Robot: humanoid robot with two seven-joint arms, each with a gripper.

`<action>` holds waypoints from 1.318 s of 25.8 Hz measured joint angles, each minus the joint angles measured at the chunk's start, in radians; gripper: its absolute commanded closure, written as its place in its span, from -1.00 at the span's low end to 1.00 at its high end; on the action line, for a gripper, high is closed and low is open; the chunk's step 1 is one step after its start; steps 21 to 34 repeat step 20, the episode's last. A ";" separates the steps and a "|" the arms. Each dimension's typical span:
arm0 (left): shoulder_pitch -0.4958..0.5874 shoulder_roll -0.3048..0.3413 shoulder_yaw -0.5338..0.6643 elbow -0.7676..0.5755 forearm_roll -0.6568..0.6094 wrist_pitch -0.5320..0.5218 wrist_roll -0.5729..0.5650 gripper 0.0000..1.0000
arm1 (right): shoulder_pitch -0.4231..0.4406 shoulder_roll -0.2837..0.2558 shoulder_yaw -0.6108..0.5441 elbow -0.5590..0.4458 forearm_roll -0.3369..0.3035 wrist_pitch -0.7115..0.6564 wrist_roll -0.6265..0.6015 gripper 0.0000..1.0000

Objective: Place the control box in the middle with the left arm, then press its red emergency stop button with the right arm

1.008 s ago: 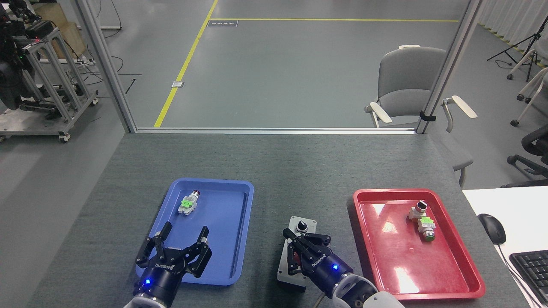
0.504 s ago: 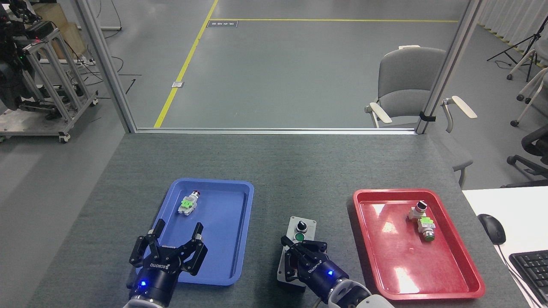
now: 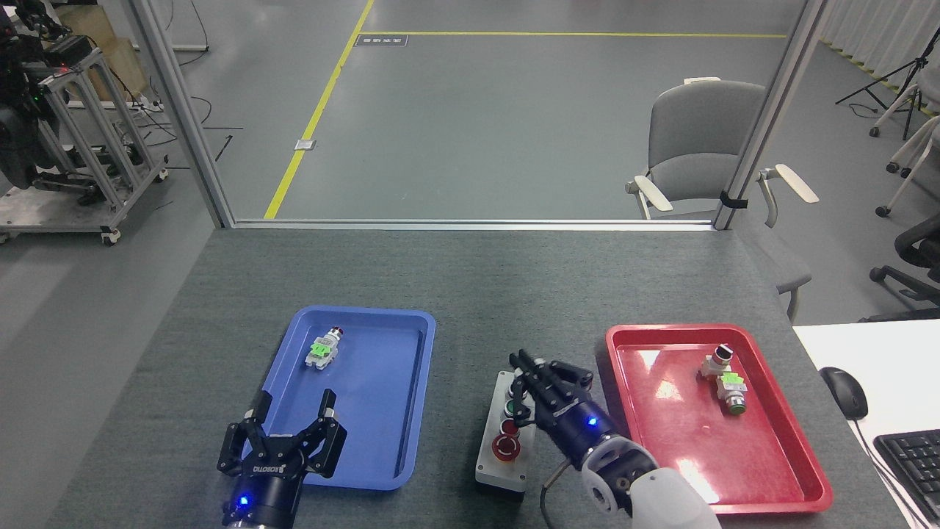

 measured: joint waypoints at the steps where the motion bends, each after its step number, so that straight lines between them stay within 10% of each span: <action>1: -0.001 -0.002 0.001 0.001 0.002 -0.001 -0.002 -0.99 | 0.000 0.000 -0.051 -0.018 -0.005 -0.011 -0.017 -0.99; 11: -0.002 -0.009 0.001 0.005 0.016 -0.002 -0.006 -0.99 | 0.211 0.035 -0.563 -0.077 -0.016 -0.146 -0.061 -0.99; 34: -0.002 -0.010 0.002 0.005 0.018 -0.002 -0.003 -0.99 | 0.254 0.040 -0.604 -0.081 -0.016 -0.093 -0.063 -0.99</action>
